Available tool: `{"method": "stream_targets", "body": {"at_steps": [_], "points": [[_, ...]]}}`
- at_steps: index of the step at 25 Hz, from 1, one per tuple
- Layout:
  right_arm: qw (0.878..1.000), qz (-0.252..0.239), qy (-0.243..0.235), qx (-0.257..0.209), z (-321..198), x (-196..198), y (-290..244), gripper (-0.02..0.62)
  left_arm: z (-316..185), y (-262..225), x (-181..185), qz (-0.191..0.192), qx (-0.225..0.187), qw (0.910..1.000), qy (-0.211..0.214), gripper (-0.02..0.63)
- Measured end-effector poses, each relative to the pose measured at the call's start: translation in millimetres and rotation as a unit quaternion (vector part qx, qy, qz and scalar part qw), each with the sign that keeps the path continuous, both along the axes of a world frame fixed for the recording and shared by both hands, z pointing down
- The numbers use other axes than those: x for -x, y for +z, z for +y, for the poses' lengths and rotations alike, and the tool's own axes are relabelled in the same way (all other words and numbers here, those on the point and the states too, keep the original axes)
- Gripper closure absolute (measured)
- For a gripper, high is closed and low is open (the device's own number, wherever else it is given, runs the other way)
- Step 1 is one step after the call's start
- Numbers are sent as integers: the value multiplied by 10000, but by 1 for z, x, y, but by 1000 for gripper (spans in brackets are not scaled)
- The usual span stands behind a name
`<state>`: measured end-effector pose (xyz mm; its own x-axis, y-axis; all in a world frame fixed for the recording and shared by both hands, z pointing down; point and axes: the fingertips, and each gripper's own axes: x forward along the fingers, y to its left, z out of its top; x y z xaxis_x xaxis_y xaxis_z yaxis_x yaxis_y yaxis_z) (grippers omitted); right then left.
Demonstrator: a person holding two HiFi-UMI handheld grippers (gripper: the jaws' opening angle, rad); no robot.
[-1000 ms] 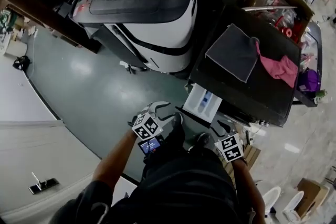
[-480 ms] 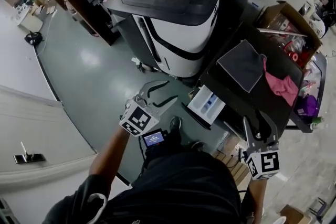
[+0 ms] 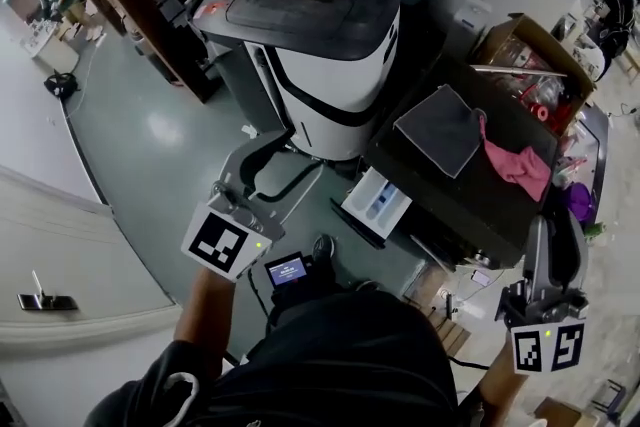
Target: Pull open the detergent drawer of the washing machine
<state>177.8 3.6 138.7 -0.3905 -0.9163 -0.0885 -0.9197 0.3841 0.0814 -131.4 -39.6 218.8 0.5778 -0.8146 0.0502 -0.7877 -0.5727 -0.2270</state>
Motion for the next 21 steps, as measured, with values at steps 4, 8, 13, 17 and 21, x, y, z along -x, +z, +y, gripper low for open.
{"method": "stream_targets", "body": {"at_steps": [4, 8, 13, 17, 21], "points": [[9997, -19, -3, -244, 18, -10, -19, 468, 9, -19, -7, 191, -248, 9995, 67, 337], [9996, -44, 3, -264, 28, -20, -19, 468, 20, -24, -19, 194, -268, 9994, 127, 337], [9997, -75, 85, -237, 37, -33, -15, 468, 28, -22, -28, 112, -272, 9995, 141, 337], [9997, -90, 95, -186, 39, -38, -10, 468, 33, -20, -30, 128, -238, 9996, 103, 337], [9997, -110, 108, -171, 39, -42, -8, 468, 35, -17, -33, 126, -219, 9996, 79, 337]]}}
